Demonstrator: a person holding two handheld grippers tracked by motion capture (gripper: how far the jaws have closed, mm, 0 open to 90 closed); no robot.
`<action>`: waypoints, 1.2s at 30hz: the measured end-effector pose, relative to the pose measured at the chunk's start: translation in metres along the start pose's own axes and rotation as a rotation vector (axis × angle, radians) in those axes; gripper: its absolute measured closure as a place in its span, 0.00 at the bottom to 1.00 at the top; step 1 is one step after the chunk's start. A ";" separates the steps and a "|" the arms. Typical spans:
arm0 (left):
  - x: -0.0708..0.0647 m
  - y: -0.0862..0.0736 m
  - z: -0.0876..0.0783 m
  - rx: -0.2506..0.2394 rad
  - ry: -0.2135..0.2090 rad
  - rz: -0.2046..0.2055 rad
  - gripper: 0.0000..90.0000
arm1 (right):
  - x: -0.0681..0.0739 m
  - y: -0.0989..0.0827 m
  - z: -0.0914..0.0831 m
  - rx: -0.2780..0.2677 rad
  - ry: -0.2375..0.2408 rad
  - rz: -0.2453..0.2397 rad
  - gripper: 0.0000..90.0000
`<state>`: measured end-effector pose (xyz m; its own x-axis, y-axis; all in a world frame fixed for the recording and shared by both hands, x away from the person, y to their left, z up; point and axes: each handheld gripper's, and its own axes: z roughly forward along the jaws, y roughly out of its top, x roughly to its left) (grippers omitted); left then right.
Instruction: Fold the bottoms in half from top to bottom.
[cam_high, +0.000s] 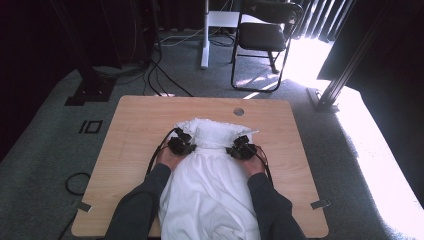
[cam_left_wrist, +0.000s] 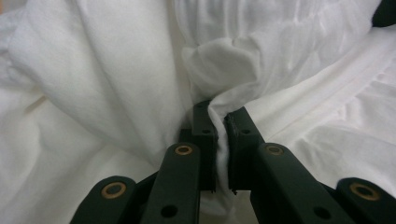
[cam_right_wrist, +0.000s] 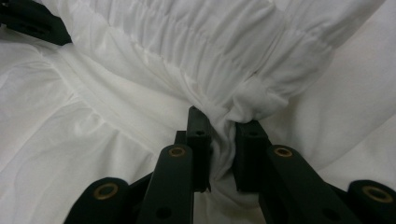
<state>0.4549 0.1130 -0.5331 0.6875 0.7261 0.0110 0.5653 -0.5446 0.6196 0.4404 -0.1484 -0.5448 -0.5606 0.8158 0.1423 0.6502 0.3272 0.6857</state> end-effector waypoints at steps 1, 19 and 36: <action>0.004 0.008 0.005 0.016 0.035 0.013 0.95 | -0.002 0.004 0.003 -0.003 -0.005 0.005 0.88; -0.008 0.053 0.030 0.073 0.161 0.055 0.95 | -0.048 0.034 0.017 -0.007 -0.086 0.109 0.90; -0.024 0.072 -0.103 -0.328 0.035 0.078 0.98 | -0.017 0.069 -0.099 -0.333 -0.079 -0.128 0.92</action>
<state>0.4327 0.0997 -0.4076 0.7034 0.7049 0.0916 0.3313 -0.4391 0.8351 0.4439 -0.1866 -0.4289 -0.5769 0.8168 -0.0060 0.3680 0.2664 0.8909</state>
